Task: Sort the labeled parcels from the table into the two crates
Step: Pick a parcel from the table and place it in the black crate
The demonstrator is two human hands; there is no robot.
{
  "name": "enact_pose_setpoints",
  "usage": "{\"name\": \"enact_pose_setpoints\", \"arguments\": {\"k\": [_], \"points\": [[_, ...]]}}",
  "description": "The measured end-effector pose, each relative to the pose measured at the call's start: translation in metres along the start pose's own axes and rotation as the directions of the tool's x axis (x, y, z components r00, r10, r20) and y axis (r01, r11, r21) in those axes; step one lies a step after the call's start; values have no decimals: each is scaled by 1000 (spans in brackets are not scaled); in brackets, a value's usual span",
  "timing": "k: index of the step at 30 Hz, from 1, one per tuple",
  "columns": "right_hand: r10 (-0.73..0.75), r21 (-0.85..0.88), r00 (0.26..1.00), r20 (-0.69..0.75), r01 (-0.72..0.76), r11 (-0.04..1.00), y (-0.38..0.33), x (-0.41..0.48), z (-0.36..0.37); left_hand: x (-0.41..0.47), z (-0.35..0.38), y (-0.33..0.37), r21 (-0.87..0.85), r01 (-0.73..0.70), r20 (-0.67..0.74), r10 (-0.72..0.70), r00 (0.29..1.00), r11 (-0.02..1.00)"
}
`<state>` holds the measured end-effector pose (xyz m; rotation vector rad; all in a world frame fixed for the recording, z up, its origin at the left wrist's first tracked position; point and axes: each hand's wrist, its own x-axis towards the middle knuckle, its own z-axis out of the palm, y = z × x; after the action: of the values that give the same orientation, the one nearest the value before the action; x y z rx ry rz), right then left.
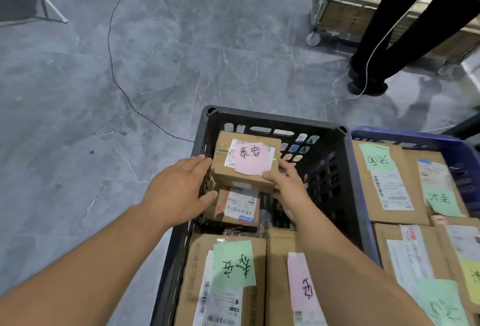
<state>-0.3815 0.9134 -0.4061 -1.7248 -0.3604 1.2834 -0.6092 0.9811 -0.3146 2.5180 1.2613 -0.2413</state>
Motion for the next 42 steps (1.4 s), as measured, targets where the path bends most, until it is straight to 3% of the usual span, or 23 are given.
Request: {"name": "enact_pose_setpoints", "arguments": {"k": [5,10,12,15,21,25,27,30,33,36,42], "points": [[62,106,998,10,-63,992,3,23,24,-4,8,-6,-21,-22,-41,21,999,1000],[52,14,999,-8,-52,999,-2,31,25,-5,8,-2,-19,-4,-42,3,999,1000],[112,-43,994,-7,-112,993,-4,30,28,-6,7,1,-17,4,-33,-4,999,1000],[200,35,979,26,-201,979,-7,29,29,-6,4,5,-15,16,-14,-16,1000,1000],[161,133,986,38,-165,977,4,20,31,-6,6,6,4,33,6,-34,999,999],[198,10,978,66,-199,980,-6,9,26,-11,5,7,41,23,55,-25,998,999],[177,-182,984,38,-167,969,-18,-9,17,-19,1,12,47,24,66,-27,997,999],[29,-537,999,-40,-46,842,-33,-45,-5,-34,-12,32,56,22,67,-25,997,998],[-132,-776,991,-19,69,627,-51,-93,-31,-52,-31,61,42,1,40,-2,999,999],[-235,-868,972,13,127,479,-71,-150,-60,-75,-50,91,13,6,14,-6,1000,1000],[-366,-906,928,70,213,366,-110,-260,-104,-126,-94,154,-4,6,-54,-6,999,1000]]}}
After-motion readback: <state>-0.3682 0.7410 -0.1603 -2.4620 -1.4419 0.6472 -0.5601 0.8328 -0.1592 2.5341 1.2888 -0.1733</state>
